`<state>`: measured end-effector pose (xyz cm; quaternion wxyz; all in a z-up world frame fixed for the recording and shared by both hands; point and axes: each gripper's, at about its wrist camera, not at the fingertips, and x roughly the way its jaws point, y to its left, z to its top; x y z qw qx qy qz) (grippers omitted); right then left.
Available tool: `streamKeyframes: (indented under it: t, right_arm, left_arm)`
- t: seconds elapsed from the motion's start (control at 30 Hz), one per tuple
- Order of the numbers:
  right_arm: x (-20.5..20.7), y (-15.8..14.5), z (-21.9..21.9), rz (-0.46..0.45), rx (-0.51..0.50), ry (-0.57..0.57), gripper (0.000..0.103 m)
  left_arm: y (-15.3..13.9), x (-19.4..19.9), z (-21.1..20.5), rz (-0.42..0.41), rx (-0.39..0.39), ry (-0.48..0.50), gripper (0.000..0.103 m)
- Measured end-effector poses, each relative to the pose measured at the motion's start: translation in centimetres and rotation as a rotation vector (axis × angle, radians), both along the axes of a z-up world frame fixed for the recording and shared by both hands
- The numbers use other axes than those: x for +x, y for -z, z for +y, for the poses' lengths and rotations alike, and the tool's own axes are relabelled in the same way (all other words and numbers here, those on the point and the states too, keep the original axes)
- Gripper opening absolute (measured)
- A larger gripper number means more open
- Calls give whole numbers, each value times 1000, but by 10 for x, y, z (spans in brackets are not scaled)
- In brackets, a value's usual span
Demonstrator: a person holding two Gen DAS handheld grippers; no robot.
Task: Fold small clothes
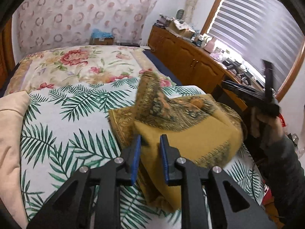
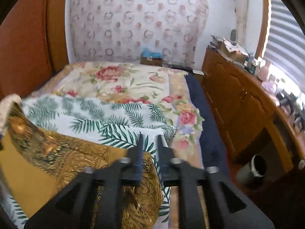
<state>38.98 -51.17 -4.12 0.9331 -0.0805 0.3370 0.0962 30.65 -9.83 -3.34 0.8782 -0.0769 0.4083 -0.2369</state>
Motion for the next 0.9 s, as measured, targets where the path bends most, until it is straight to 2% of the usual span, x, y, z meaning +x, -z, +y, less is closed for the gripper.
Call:
streamKeyframes:
  t: [0.03,0.1,0.2,0.23,0.3,0.5,0.63,0.77,0.87,0.9]
  right_arm:
    - [-7,-3,-1,-5,19,-14,46]
    - [-20,-8,-5,-5,34,-34,63]
    - [-29,-6,-5,23,48,-69,71]
    - [-31,-3,-5,41,57,-81,77]
    - [-31,8,-3,93,66,-104,80]
    - [-20,43,7,199,39,-129,80]
    - [-18,51,7,219,49,-131,80]
    - [-14,56,2,246,75,-143,80]
    - [-11,58,-1,264,117,-161,71]
    - [-12,58,-1,263,128,-172,62]
  left_arm:
    - [1,3,-1,0,4,-2,17]
    - [3,13,-2,0,18,-13,17]
    - [7,26,-3,12,33,-22,17]
    - [9,31,-5,18,41,-23,17]
    - [14,38,-9,24,69,-24,18]
    - [34,51,-16,40,186,-38,24]
    - [45,56,-17,41,209,-41,30]
    - [45,62,-24,40,241,-40,31]
    - [46,67,-24,48,235,-45,31]
    - [46,68,-23,51,228,-47,31]
